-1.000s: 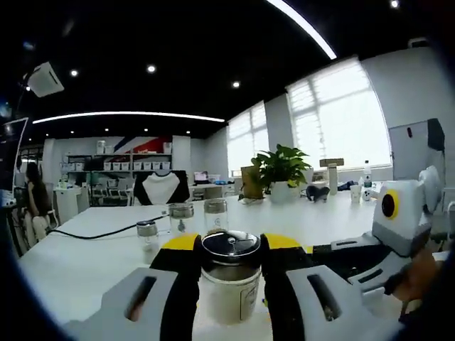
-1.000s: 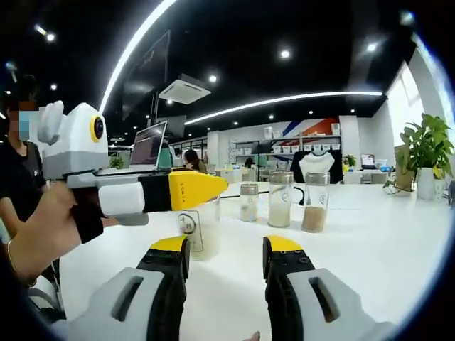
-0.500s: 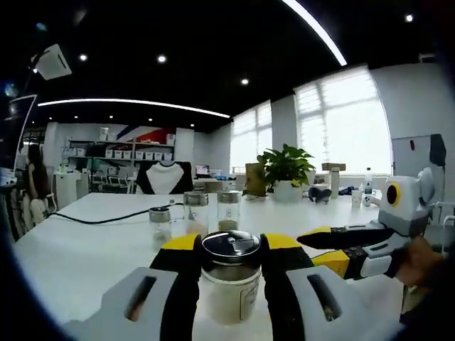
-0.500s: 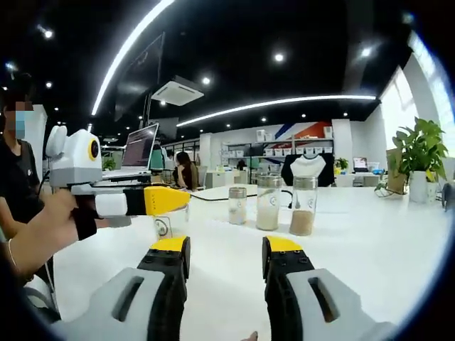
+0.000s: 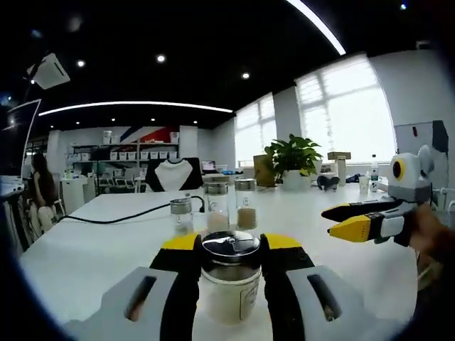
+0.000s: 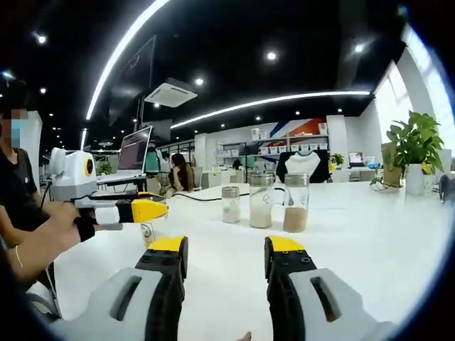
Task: Rotate the seasoning bottle until the label or dispensing opening points toward the visible target arrow and the bottle remains upright within the marked orientation range
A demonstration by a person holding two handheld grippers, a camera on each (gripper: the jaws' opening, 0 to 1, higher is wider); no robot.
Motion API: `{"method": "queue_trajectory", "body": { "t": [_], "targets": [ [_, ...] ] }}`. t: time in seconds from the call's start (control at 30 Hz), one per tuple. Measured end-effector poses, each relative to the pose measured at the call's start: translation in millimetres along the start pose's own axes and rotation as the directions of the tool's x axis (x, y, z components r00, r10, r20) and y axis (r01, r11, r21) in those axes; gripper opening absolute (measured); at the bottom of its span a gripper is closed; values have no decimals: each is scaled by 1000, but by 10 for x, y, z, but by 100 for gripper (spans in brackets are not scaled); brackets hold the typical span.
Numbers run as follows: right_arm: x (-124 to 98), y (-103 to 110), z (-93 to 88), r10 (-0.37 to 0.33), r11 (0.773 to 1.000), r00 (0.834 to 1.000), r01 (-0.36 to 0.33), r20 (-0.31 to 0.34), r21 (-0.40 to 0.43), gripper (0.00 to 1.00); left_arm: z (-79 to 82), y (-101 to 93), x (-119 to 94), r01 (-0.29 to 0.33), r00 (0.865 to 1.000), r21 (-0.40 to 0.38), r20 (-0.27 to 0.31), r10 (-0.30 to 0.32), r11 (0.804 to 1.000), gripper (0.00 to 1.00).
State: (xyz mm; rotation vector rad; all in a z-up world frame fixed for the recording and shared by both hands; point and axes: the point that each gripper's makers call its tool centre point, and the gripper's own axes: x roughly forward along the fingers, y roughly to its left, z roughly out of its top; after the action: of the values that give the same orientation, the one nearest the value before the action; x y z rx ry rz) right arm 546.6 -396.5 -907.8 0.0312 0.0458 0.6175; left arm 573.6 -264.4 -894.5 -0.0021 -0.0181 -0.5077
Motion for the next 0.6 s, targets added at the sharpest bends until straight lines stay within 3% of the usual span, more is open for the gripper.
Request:
{"method": "queue_trajectory", "body": {
  "t": [0.23,0.43,0.6],
  "targets": [
    [-27,-110,86,-22,1000,1000,22,3,-9,57,-58,66,17,-5,1000,-14,-15,4,1000,35],
    [-44,-202,53,-42,998,999,41,-24,-45,68,-94,120,-10,-16,1000,-5,-21,16,1000,35],
    [-43,-249,25,-43,999,999,42,-30,-34,68,-99,156,-30,-16,1000,-2,-24,16,1000,35]
  ]
}}
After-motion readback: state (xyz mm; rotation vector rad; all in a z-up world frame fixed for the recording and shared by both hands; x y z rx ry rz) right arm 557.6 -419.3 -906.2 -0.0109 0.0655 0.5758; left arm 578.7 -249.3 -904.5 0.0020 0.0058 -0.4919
